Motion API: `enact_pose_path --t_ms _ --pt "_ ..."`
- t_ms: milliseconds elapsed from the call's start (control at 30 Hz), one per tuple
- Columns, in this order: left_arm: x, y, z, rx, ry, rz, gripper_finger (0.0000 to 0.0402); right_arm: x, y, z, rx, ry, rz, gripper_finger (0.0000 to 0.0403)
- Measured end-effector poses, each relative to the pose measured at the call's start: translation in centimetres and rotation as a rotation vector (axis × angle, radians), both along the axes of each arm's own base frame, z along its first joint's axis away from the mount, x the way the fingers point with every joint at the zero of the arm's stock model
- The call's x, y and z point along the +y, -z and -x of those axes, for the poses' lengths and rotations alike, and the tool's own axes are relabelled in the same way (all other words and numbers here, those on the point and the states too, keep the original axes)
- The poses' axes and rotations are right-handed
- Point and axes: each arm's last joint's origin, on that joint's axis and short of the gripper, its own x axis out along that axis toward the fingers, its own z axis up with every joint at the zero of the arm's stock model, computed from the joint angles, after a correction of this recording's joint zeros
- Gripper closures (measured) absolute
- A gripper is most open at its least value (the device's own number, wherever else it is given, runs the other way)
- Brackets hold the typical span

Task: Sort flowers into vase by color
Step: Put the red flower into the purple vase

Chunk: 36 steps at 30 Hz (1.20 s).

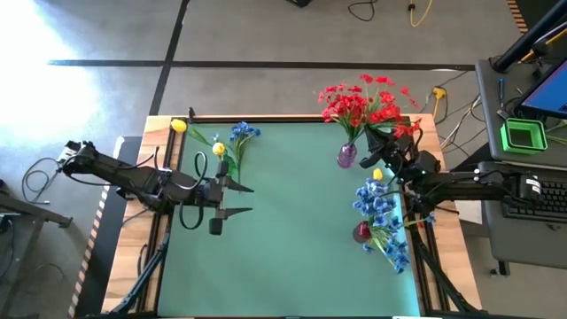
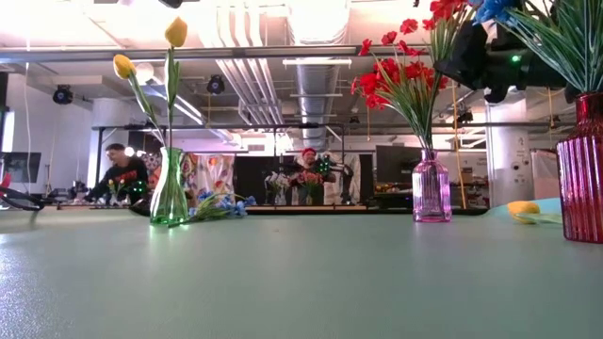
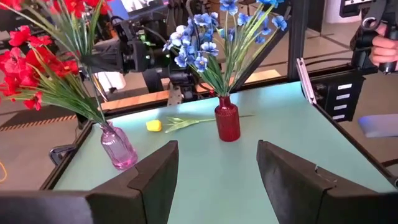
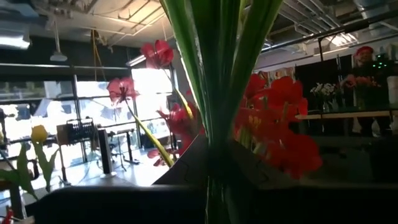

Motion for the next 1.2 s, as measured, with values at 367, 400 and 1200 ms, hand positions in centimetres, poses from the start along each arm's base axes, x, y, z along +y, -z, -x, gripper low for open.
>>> enact_pose_path --t_ms 367,400,1200 --pt "-0.05 0.17 -0.16 0.01 0.0 -0.001 0.0196 -0.15 0.22 -0.38 0.133 0.034 0.046 0.038" --pt "-0.05 0.16 -0.14 0.009 0.0 -0.002 0.0196 -0.17 0.25 -0.45 0.147 0.035 0.046 0.038" --pt "0.16 -0.59 0.03 -0.006 -0.027 -0.119 0.0196 -0.26 0.66 -0.6 0.17 0.03 0.003 0.038"
